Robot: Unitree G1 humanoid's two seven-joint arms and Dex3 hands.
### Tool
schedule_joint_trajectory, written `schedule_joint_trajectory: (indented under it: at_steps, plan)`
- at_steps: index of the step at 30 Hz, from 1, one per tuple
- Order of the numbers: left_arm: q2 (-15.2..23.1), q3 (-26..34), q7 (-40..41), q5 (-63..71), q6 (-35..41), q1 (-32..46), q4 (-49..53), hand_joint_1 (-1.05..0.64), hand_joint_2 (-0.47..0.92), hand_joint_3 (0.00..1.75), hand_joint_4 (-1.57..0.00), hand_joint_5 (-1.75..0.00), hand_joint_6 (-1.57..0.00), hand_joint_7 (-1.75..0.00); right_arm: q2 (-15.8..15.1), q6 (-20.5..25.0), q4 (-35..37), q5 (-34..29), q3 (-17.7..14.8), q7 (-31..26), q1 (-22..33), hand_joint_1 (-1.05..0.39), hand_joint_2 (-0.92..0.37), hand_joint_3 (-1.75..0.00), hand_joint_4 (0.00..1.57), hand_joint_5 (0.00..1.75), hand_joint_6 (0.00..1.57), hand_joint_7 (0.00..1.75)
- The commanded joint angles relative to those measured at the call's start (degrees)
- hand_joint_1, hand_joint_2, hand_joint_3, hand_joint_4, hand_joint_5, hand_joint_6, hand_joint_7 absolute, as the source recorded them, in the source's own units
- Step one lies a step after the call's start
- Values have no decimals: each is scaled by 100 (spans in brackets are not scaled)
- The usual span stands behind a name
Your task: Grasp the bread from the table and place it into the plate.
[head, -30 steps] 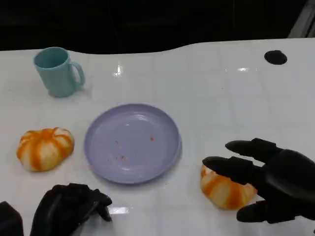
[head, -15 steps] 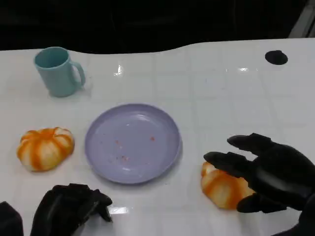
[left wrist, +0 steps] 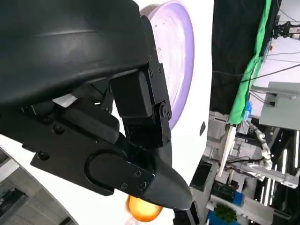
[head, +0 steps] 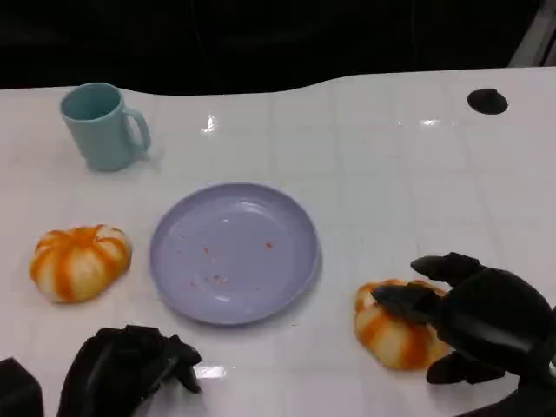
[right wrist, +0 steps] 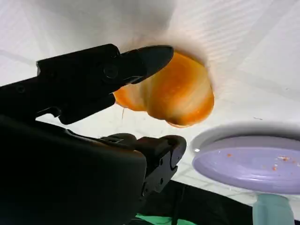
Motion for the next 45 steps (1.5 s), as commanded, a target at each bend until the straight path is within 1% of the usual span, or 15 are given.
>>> schedule_joint_trajectory:
  at_steps: [1, 9, 13, 15, 16, 17, 18, 20, 22, 24, 28, 31, 34, 42, 45]
  plan:
    - [70, 29, 55, -20, 59, 84, -112, -104, 80, 0, -76, -167, -157, -17, -78, 158, 163, -38, 155, 0, -151, -59, -92, -6, 15, 15, 28, 0]
    - [61, 31, 107, -8, 140, 116, -186, -104, 80, 0, -77, -166, -157, -17, 83, 293, 652, -9, 462, -177, -484, -56, -92, -2, 21, 13, 30, 1]
    - [68, 22, 112, 7, 123, 114, -186, -105, 80, 0, -77, -166, -157, -18, 261, 390, 1078, 11, 628, -373, -728, -41, -92, -8, 48, 17, 50, 5]
    - [70, 22, 109, 5, 118, 111, -181, -104, 80, 0, -77, -165, -157, -18, 374, 272, 1460, 114, 653, -796, -832, -27, -92, -16, 91, 34, 81, 13]
    - [70, 22, 103, -3, 126, 113, -183, -104, 80, 0, -78, -165, -157, -18, 422, 208, 1660, 151, 672, -1031, -882, -24, -92, -20, 97, 65, 97, 15]
    - [70, 24, 92, -12, 126, 114, -182, -104, 80, 0, -78, -165, -157, -18, 457, 140, 1872, 156, 712, -1272, -943, -21, -92, -22, 95, 108, 112, 19]
    - [70, 26, 81, -21, 127, 114, -181, -104, 80, 0, -78, -165, -157, -18, 474, 88, 2038, 157, 756, -1461, -998, -19, -92, -25, 89, 145, 115, 46]
    - [74, 26, 75, -21, 115, 124, -190, -104, 80, 0, -78, -165, -157, -18, 494, 81, 2246, 132, 842, -1671, -1078, -19, -92, -29, 84, 164, 103, 82]
    - [79, 24, 78, -11, 98, 133, -197, -103, 80, 0, -78, -165, -157, -18, 501, 111, 2327, 133, 896, -1797, -1112, -19, -92, -30, 83, 164, 99, 87]
    - [79, 22, 82, -11, 109, 138, -207, -104, 80, 0, -78, -165, -157, -18, 510, 130, 2386, 148, 932, -1935, -1131, -19, -91, -32, 78, 172, 89, 111]
    - [75, 22, 96, -16, 141, 151, -223, -104, 80, 0, -78, -165, -157, -18, 558, 95, 2514, 224, 943, -2313, -1158, -19, -86, -37, 81, 175, 86, 122]
    - [77, 25, 101, -16, 142, 156, -227, -105, 80, 0, -78, -165, -157, -19, 592, 30, 2647, 239, 958, -2657, -1195, -18, -67, -68, 81, 175, 92, 112]
    - [89, 25, 107, -3, 140, 155, -226, -104, 80, 0, -78, -165, -157, -19, 658, -165, 2825, 321, 930, -3130, -1233, -17, -57, -78, 84, 175, 94, 109]
    - [81, 18, 135, 11, 128, 145, -212, -105, 80, 0, -78, -166, -157, -21, 839, -919, 3135, 724, 757, -4173, -1351, -9, -28, -122, 97, 175, 86, 153]
    - [80, 25, 111, -6, 119, 133, -190, -105, 80, 0, -78, -166, -157, -20, 988, -1165, 3137, 1123, 635, -4123, -1346, -8, -22, -136, 101, 175, 88, 152]
